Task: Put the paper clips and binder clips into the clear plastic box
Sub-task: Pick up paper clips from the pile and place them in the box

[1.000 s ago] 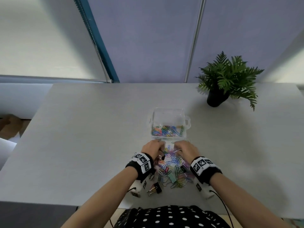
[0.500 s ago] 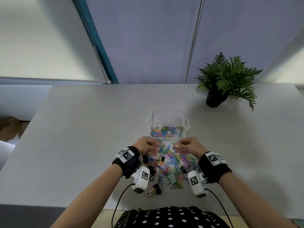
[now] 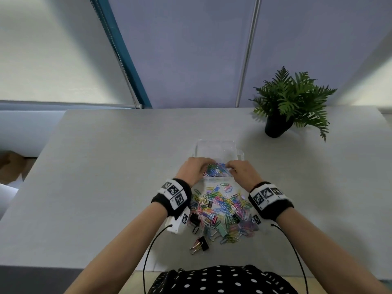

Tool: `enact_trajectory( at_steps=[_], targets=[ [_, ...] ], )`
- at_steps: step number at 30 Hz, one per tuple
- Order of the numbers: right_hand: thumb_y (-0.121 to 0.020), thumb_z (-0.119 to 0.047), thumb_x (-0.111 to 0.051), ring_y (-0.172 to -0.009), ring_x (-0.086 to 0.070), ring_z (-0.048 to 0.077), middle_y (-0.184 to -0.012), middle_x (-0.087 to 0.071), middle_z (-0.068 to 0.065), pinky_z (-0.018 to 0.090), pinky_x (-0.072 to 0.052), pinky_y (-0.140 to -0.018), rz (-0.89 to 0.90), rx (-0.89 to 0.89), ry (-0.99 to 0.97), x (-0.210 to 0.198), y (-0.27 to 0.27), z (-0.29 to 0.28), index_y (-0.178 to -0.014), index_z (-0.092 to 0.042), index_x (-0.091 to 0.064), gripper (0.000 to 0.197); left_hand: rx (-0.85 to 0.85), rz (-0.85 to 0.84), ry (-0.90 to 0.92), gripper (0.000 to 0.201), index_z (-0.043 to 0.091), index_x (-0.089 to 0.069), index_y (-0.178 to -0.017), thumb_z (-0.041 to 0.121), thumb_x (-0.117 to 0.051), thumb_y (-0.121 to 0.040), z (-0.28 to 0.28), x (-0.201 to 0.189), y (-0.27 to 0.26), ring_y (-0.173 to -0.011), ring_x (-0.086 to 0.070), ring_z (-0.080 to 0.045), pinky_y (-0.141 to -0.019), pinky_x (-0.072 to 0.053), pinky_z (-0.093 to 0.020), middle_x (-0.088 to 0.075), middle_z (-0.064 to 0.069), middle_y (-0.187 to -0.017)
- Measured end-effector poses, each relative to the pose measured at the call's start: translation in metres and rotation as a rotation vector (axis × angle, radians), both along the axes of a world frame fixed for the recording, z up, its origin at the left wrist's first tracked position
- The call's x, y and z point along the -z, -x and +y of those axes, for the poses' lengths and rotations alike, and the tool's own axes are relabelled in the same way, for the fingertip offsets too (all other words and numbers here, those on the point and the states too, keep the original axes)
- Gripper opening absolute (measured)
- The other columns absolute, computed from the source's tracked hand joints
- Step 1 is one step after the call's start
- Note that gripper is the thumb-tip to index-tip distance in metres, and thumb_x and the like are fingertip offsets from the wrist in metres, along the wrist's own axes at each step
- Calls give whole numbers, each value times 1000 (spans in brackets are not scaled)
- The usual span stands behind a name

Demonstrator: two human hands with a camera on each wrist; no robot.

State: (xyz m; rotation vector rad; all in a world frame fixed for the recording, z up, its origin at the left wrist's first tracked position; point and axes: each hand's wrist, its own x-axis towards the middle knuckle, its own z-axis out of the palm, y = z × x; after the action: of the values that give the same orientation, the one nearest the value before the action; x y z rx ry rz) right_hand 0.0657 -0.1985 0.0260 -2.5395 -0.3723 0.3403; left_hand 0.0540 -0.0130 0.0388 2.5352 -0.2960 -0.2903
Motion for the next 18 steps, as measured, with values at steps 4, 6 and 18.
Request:
enact_trajectory(
  at_steps=[4, 6, 18],
  targets=[
    [-92, -6, -44, -87, -61, 22, -99, -66, 9, 28, -48, -76, 7, -122, 187, 15, 27, -6, -94, -9, -61, 18, 186, 88, -104, 32, 12, -60, -120, 6, -45, -92, -11, 32, 29, -109, -62, -21, -100, -47, -35, -63, -6, -122],
    [-92, -13, -46, -104, -54, 23, -116, -58, 9, 34, -48, -88, 21, -211, 308, 30, 41, -3, -113, -8, -53, 23, 221, 108, -178, 39, 10, -49, -130, 12, -51, -91, -22, 48, 39, -122, -51, -26, -103, -43, -38, -51, -10, -136],
    [-77, -18, -67, -105, -46, 21, -103, -52, 4, 29, -37, -80, 69, -93, 183, 61, 53, 2, -96, -13, -54, 24, 36, 207, -188, 8, 7, -61, -82, 9, -56, -76, -33, 57, 37, -91, -61, -28, -84, -48, -34, -62, -13, -100]
  ],
)
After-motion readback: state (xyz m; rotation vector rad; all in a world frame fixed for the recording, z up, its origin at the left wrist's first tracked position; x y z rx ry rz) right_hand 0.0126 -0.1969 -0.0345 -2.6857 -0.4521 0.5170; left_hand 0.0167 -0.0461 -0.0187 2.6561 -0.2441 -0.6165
